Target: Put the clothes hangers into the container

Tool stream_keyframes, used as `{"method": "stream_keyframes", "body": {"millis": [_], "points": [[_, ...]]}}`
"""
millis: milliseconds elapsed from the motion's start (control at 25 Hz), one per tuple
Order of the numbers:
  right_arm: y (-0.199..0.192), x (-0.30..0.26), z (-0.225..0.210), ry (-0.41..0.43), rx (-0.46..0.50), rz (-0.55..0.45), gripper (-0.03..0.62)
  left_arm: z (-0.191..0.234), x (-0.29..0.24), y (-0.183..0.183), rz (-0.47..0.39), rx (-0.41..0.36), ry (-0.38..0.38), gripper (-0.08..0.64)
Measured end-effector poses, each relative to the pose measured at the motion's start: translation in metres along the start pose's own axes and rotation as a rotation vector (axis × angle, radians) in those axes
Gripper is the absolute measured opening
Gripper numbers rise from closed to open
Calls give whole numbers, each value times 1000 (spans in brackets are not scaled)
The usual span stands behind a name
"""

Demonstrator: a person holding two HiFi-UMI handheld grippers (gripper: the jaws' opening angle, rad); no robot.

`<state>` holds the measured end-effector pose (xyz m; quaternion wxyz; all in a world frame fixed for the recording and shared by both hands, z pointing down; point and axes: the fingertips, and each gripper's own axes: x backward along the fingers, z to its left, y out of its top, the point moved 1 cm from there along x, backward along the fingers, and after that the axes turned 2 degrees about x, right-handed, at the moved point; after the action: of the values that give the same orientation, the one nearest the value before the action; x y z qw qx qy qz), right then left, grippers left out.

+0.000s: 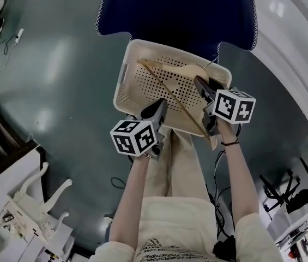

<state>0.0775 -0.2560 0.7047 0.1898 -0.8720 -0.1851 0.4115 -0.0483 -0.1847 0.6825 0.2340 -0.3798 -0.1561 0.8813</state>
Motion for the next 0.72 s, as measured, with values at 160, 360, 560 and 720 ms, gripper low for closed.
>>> {"method": "stream_keyframes", "body": {"millis": [160,360,560,720], "points": [[0,0,0,-17,15,5,146,-2,-1,1,2,-2,1,23],[4,3,-4,-71,-24,-21,209,-2,4,8,0,-17,4,23],[9,9,-5,-115,-46,-49,221,-6,9,17,2,-46,9,23],[13,19,-8,-199,-38,-71,235,-12,15,22,-3,-53,2,23]]}}
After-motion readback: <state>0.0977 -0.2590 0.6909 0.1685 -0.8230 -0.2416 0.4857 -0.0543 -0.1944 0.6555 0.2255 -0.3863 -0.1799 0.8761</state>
